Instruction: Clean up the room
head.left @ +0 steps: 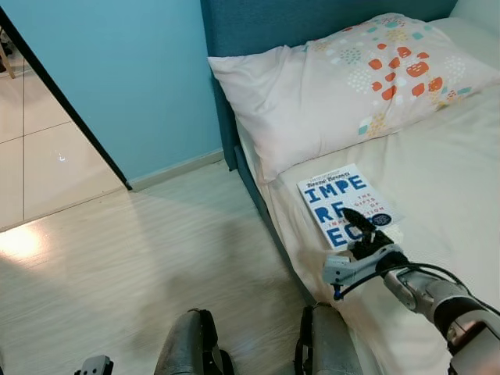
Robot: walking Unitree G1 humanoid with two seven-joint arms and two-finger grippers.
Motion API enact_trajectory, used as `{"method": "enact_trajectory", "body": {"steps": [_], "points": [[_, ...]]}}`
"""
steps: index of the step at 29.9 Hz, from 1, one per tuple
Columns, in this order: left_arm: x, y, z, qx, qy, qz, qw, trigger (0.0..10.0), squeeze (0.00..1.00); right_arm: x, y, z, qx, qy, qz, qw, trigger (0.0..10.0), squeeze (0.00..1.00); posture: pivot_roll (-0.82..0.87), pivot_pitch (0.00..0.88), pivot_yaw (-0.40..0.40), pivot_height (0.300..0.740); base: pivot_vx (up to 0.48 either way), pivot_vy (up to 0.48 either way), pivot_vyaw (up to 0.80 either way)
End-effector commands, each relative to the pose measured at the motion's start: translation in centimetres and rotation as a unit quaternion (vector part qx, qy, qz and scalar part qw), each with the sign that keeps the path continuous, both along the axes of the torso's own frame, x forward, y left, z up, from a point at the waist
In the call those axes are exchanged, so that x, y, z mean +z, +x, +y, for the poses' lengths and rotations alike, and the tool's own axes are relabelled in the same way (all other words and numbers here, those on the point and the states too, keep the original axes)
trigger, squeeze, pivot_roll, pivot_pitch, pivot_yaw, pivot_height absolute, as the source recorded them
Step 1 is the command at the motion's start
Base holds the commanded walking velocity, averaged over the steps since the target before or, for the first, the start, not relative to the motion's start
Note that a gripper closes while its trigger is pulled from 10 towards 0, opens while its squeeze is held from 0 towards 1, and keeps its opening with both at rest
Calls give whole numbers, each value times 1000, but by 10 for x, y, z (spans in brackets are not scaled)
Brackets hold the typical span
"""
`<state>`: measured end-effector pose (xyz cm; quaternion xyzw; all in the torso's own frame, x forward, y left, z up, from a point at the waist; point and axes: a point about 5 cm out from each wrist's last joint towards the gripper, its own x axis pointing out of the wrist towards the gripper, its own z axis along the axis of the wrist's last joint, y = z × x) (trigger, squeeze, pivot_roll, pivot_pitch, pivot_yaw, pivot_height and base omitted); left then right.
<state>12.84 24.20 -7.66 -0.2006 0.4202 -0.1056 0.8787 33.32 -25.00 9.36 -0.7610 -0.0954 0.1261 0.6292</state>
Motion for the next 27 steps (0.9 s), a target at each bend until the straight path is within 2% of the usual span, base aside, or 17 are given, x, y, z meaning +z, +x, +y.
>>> {"method": "enact_trajectory", "body": {"steps": [1, 6, 7, 8, 9, 11, 12, 13, 15, 16, 19, 20, 22, 23, 24, 25, 27], "points": [[-8, -16, -6, 2, -12, 30, 999, 10000, 0, -8, -6, -3, -5, 2, 26, 1000, 10000, 694, 177, 379, 51, 627, 0, 0, 0], [-8, -15, -7, 2, -13, 31, 999, 10000, 0, -12, -8, -3, -8, 21, 55, 998, 10000, 643, 170, 371, 46, 627, 0, 0, 0], [-8, -11, -11, 2, -16, 32, 999, 10000, 0, -23, -17, -5, -23, 56, 133, 989, 10000, 243, 144, 341, 28, 627, 0, 0, 0], [-8, -11, -11, 2, -16, 32, 999, 10000, 0, -23, -17, -5, -23, 56, 133, 989, 10000, 243, 144, 341, 28, 627, 0, 0, 0], [-9, -7, -14, 3, -17, 33, 999, 10000, 0, -32, -24, -7, -29, 82, 192, 978, 10000, 75, 129, 324, 19, 627, 0, 0, 0], [-9, -7, -14, 3, -17, 33, 999, 10000, 0, -32, -24, -7, -29, 82, 192, 978, 10000, 75, 129, 324, 19, 627, 0, 0, 0], [-10, -4, -18, 4, -18, 34, 999, 10000, 0, -38, -32, -9, -28, 100, 238, 966, 10000, 0, 121, 313, 16, 627, 0, 0, 0], [-11, -2, -22, 6, -19, 37, 999, 10000, 0, -42, -41, -16, -26, 102, 283, 953, 10000, 0, 98, 283, 6, 627, 0, 0, 0], [-12, 0, -28, 8, -19, 43, 999, 10000, 0, -41, -52, -33, -34, 90, 330, 939, 10000, 0, 79, 247, -1, 627, 0, 0, 0], [-12, 0, -28, 8, -19, 43, 999, 10000, 0, -41, -52, -33, -34, 90, 330, 939, 10000, 0, 79, 247, -1, 627, 0, 0, 0], [-14, 1, -32, 10, -19, 49, 999, 10000, 0, -32, -57, -53, -55, 73, 356, 930, 10000, 0, 66, 222, -2, 627, 0, 0, 0], [-14, 1, -32, 10, -19, 49, 999, 10000, 0, -32, -57, -53, -55, 73, 356, 930, 10000, 0, 66, 222, -2, 627, 0, 0, 0], [-14, 6, -37, 13, -19, 52, 998, 10000, 0, -15, -52, -70, -81, 54, 352, 931, 10000, 0, 43, 166, -9, 627, 0, 0, 0], [-14, 9, -39, 16, -19, 52, 998, 10000, 0, -2, -44, -73, -89, 66, 332, 937, 10000, 0, 37, 139, -12, 627, 0, 0, 0], [-14, 9, -39, 16, -19, 52, 998, 10000, 0, -2, -44, -73, -89, 66, 332, 937, 10000, 0, 37, 139, -12, 627, 0, 0, 0], [-13, 12, -41, 18, -19, 52, 998, 10000, 0, 7, -39, -74, -93, 79, 319, 940, 10000, 0, 37, 139, -12, 627, 0, 0, 0], [-12, 20, -43, 24, -19, 48, 998, 10000, 0, 22, -23, -64, -99, 167, 275, 942, 10000, 0, 27, 100, -10, 627, 0, 0, 0]]}}
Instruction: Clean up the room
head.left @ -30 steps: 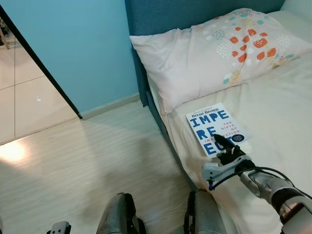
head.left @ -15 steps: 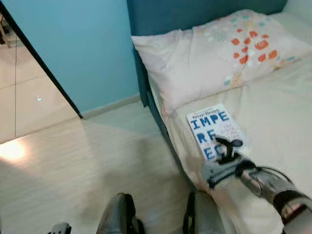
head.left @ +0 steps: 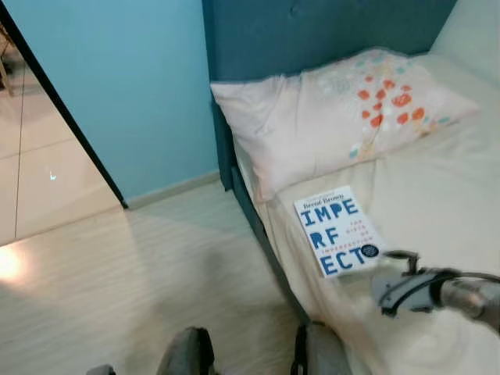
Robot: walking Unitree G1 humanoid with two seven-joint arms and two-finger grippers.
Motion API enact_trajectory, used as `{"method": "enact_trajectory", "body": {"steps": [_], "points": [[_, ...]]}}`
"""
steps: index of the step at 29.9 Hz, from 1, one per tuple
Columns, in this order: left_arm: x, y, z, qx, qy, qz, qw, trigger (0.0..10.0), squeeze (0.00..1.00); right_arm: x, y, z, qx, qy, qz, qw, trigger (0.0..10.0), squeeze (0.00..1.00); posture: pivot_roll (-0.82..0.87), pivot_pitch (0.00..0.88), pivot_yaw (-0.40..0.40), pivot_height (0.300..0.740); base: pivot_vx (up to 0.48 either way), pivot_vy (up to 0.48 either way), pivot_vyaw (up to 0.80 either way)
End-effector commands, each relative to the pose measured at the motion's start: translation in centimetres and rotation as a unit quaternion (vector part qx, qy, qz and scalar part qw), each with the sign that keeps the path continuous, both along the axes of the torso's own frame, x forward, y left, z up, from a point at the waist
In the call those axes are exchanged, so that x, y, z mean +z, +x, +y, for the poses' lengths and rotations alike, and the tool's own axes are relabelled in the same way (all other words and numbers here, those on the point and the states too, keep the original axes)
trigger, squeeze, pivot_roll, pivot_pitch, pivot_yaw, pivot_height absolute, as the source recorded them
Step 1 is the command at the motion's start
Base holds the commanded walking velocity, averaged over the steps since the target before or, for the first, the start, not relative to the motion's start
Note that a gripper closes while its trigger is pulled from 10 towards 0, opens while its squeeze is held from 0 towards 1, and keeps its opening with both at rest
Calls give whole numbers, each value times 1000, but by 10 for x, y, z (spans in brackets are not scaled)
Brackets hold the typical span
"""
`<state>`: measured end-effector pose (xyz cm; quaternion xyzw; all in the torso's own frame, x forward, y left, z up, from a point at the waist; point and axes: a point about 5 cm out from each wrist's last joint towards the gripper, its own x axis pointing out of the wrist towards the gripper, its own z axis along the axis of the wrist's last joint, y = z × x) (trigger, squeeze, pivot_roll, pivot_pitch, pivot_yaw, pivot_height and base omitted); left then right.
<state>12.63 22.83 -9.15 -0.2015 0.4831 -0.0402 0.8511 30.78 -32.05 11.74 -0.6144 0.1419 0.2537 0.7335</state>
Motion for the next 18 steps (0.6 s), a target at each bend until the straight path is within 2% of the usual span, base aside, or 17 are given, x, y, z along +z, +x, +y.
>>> {"method": "enact_trajectory", "body": {"steps": [1, 2, 3, 4, 5, 7, 9, 10, 11, 12, 13, 14, 15, 16, 17, 18], "points": [[3, 22, -30, -15, -47, -34, 998, 10000, 0, -2, 3, 6, -10, 36, -2, 999, 10000, 0, 27, 100, -10, 627, 0, 0, 0], [5, 29, -31, -13, -43, -42, 998, 10000, 0, -1, 10, 16, -36, 96, -13, 995, 10000, 0, 24, 79, -5, 627, 0, 0, 0], [8, 38, -30, -4, -27, -51, 998, 10000, 0, -4, 15, 28, -61, 173, -19, 983, 10000, 0, 21, 71, -1, 627, 0, 0, 0], [11, 46, -28, 7, -12, -59, 998, 10000, 0, -11, 17, 39, -73, 226, -20, 971, 10000, 0, 21, 68, -1, 632, 0, 0, 0], [11, 46, -28, 7, -12, -59, 998, 10000, 0, -11, 17, 39, -73, 226, -20, 971, 10000, 0, 21, 68, -1, 632, 0, 0, 0], [21, 66, -17, 39, 34, -83, 995, 10000, 0, -30, 14, 59, -92, 284, -14, 954, 10000, 0, 30, 54, 2, 642, 0, 0, 0], [21, 66, -17, 39, 34, -83, 995, 10000, 0, -30, 14, 59, -92, 284, -14, 954, 10000, 0, 30, 54, 2, 642, 0, 0, 0], [25, 73, -11, 55, 51, -91, 993, 10000, 0, -38, 13, 66, -98, 295, -11, 950, 10000, 0, 32, 52, 4, 647, 0, 0, 0], [33, 85, -1, 55, 97, -94, 989, 10000, 0, -53, 8, 86, -97, 325, 0, 941, 10000, 0, 35, 40, 14, 652, -461, 0, 0], [33, 85, -1, 55, 97, -94, 989, 10000, 0, -53, 8, 86, -97, 325, 0, 941, 10000, 0, 35, 40, 14, 652, -461, 0, 0], [38, 93, 5, 52, 128, -95, 986, 10000, 0, -63, 4, 100, -96, 347, 7, 933, 10000, 0, 35, 40, 14, 657, -461, 0, 0], [38, 93, 5, 52, 128, -95, 986, 10000, 0, -63, 4, 100, -96, 347, 7, 933, 10000, 0, 35, 40, 14, 657, -461, 0, 0], [42, 99, 10, 31, 168, -97, 981, 10000, 0, -70, 2, 114, -93, 365, 13, 926, 10000, 0, 33, 36, 22, 662, -480, 0, 0], [42, 99, 10, 31, 168, -97, 981, 10000, 0, -70, 2, 114, -93, 365, 13, 926, 10000, 0, 33, 36, 22, 662, -480, 0, 0], [48, 105, 17, -14, 238, -95, 967, 10000, 0, -76, 1, 135, -91, 388, 17, 917, 10000, 0, 29, 28, 28, 672, 0, 0, 0], [48, 105, 17, -14, 238, -95, 967, 10000, 0, -76, 1, 135, -91, 388, 17, 917, 10000, 0, 29, 28, 28, 672, 0, 0, 0]]}}
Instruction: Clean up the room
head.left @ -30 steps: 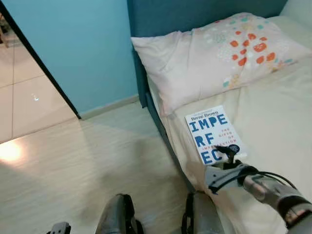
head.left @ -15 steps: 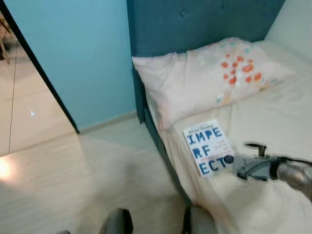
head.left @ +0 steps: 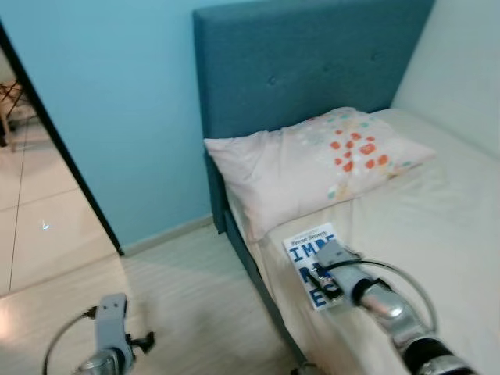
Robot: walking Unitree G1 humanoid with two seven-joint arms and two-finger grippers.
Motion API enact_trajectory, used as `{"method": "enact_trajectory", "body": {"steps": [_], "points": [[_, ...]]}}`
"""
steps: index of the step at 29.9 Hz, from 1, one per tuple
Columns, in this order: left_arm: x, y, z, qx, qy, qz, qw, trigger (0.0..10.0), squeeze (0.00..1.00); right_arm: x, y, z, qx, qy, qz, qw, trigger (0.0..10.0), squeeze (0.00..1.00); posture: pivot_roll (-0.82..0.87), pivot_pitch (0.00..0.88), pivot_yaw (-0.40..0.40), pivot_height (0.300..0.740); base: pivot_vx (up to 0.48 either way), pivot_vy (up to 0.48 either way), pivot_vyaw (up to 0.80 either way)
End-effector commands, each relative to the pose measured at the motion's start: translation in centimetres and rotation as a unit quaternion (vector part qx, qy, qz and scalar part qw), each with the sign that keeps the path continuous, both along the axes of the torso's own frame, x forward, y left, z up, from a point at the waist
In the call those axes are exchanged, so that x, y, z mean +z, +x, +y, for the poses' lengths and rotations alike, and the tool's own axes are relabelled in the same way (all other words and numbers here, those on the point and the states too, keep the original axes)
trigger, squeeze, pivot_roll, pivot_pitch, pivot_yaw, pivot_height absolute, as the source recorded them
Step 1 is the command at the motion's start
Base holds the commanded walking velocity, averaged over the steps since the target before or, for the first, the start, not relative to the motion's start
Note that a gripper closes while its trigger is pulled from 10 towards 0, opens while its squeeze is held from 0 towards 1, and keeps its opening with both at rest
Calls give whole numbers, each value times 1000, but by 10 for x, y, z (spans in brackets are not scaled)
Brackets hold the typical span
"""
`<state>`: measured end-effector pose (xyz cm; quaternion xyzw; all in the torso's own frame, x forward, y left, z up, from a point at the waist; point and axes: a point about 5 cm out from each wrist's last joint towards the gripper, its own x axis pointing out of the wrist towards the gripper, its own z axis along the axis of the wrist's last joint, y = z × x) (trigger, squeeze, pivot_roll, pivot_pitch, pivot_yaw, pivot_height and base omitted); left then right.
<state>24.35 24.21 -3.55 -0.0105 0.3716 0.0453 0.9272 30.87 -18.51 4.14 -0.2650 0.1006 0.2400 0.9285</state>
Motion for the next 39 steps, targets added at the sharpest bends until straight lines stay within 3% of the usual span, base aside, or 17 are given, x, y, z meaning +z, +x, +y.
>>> {"method": "enact_trajectory", "body": {"steps": [1, 3, 7, 13, 18, 19, 20, 23, 24, 27, 30, 33, 34, 35, 36, 38, 39], "points": [[-8, -12, 3, -28, 48, 37, 998, 10000, 0, 0, 1, 5, -11, 9, -3, 1000, 10000, 0, 26, 22, 30, 677, 0, 0, 0], [-8, -12, 3, -37, 59, 42, 997, 10000, 0, 0, 1, 7, -14, 15, -1, 1000, 10000, 0, 26, 22, 30, 682, 0, 0, 0], [-13, -16, -1, -24, 41, 49, 998, 10000, 0, 4, 5, 9, -30, 30, -3, 999, 10000, 0, 20, 16, 30, 692, 0, 0, 0], [-26, -26, -28, 32, -49, 58, 997, 10000, 0, 0, 7, 24, -34, 42, 13, 998, 10000, 0, 12, 0, 20, 717, 0, 0, 0], [-34, -33, -43, 27, -56, 82, 995, 10000, 0, -25, -6, 27, -43, 6, 68, 997, 10000, 0, 14, 0, 12, 732, 0, 0, 0], [-37, -37, -50, 18, -59, 90, 994, 10000, 0, -44, -20, 21, -66, -16, 114, 991, 10000, 0, 11, 0, 10, 740, 0, 0, 0], [-37, -37, -50, 18, -59, 90, 994, 10000, 0, -44, -20, 21, -66, -16, 114, 991, 10000, 0, 11, 0, 10, 740, 0, 0, 0], [-40, -42, -54, -1, -57, 98, 994, 10000, 0, -70, -46, 8, -105, -42, 179, 977, 10000, 0, 9, 0, 8, 740, 0, 0, 0], [-40, -42, -54, -1, -57, 98, 994, 10000, 0, -70, -46, 8, -105, -42, 179, 977, 10000, 0, 9, 0, 8, 740, 0, 0, 0], [-44, -51, -51, -12, -49, 111, 993, 10000, 0, -92, -74, -7, -164, -31, 239, 956, 10000, 0, 6, 0, 6, 740, 0, 0, 0], [-45, -54, -49, -11, -49, 114, 992, 10000, 0, -97, -81, -10, -181, -25, 253, 950, 10000, 0, 4, 0, 6, 740, 0, 0, 0], [-51, -67, -44, -12, -36, 136, 990, 10000, 0, -117, -118, -27, -280, 13, 315, 907, 10000, 0, 6, 0, 4, 740, 0, 0, 0], [-51, -67, -44, -12, -36, 136, 990, 10000, 0, -117, -118, -27, -280, 13, 315, 907, 10000, 0, 6, 0, 4, 740, 0, 0, 0], [-53, -73, -42, -9, -33, 148, 988, 10000, 0, -123, -133, -35, -334, 29, 325, 884, 10000, 0, 10, 0, -1, 740, 0, 0, 0], [-53, -73, -42, -9, -33, 148, 988, 10000, 0, -123, -133, -35, -334, 29, 325, 884, 10000, 0, 10, 0, -1, 740, 0, 0, 0], [-56, -80, -40, -6, -29, 160, 987, 10000, 0, -130, -154, -49, -410, 33, 340, 845, 10000, 0, 12, 0, -7, 740, 0, 0, 0], [-56, -80, -40, -6, -29, 160, 987, 10000, 0, -130, -154, -49, -410, 33, 340, 845, 10000, 0, 12, 0, -7, 740, 0, 0, 0]]}}
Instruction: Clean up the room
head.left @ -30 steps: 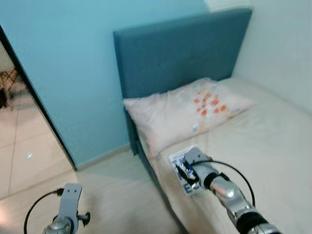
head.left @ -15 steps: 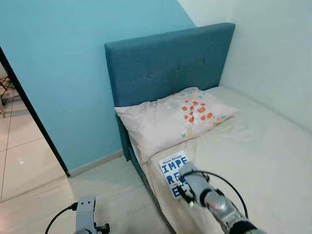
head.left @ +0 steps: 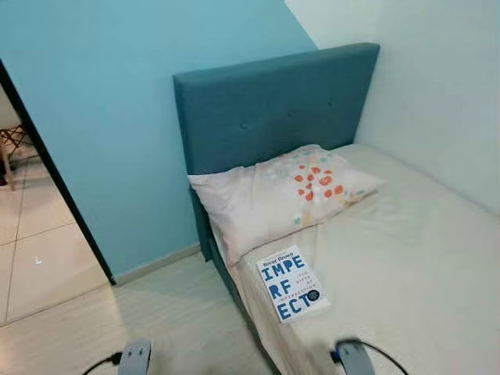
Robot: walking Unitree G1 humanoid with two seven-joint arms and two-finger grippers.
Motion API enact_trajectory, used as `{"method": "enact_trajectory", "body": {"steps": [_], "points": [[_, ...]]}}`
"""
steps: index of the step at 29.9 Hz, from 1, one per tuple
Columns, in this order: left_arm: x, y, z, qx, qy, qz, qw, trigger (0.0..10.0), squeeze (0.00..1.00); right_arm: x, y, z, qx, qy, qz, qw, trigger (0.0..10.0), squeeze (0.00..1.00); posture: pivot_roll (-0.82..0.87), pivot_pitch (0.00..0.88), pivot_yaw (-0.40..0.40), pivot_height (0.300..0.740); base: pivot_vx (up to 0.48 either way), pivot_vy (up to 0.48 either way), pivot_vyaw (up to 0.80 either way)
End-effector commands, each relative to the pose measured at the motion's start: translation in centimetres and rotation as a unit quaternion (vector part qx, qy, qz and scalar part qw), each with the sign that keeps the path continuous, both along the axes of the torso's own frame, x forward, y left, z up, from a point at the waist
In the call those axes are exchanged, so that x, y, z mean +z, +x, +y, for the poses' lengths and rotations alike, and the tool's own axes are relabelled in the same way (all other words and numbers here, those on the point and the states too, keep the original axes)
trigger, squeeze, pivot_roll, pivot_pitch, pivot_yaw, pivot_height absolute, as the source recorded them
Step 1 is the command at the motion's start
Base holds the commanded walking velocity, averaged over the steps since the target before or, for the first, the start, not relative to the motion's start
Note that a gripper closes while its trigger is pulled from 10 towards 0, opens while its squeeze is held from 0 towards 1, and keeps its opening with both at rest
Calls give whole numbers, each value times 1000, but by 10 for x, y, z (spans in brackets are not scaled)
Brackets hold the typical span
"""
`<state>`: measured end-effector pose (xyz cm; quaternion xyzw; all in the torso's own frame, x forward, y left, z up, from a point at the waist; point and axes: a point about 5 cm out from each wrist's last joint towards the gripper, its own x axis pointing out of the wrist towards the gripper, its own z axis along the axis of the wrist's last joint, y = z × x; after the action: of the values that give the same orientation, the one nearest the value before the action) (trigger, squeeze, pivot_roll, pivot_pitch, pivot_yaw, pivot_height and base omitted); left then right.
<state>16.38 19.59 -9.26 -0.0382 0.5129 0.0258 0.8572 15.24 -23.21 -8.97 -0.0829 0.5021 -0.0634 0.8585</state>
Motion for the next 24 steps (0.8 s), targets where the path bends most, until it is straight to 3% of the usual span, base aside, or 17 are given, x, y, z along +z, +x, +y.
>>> {"method": "enact_trajectory", "body": {"steps": [1, 3, 5, 22, 24], "points": [[1, 0, 6, -2, 11, 4, 1000, 10000, 0, 1, 2, -2, -25, 0, -2, 1000, 10000, 0, 12, 0, -7, 740, 0, 0, 0], [-1, -4, 6, -10, 14, 12, 1000, 10000, 0, -4, -15, -7, -43, -10, 27, 999, 10000, 0, 9, 0, -7, 740, -105, 0, 0], [-2, -5, 5, -15, 15, 14, 1000, 10000, 0, -6, -20, -7, -37, -13, 37, 999, 10000, 0, 9, 0, -7, 740, -480, 0, 0], [-3, -8, 0, -54, 17, 21, 998, 10000, 0, -8, -29, -11, -26, -25, 64, 997, 10000, 0, -1, 0, 7, 740, -480, 0, 0], [-3, -8, 1, -54, 18, 21, 998, 10000, 0, -9, -31, -11, -26, -25, 67, 997, 10000, 0, 0, 0, 8, 740, 0, 0, 0]]}}
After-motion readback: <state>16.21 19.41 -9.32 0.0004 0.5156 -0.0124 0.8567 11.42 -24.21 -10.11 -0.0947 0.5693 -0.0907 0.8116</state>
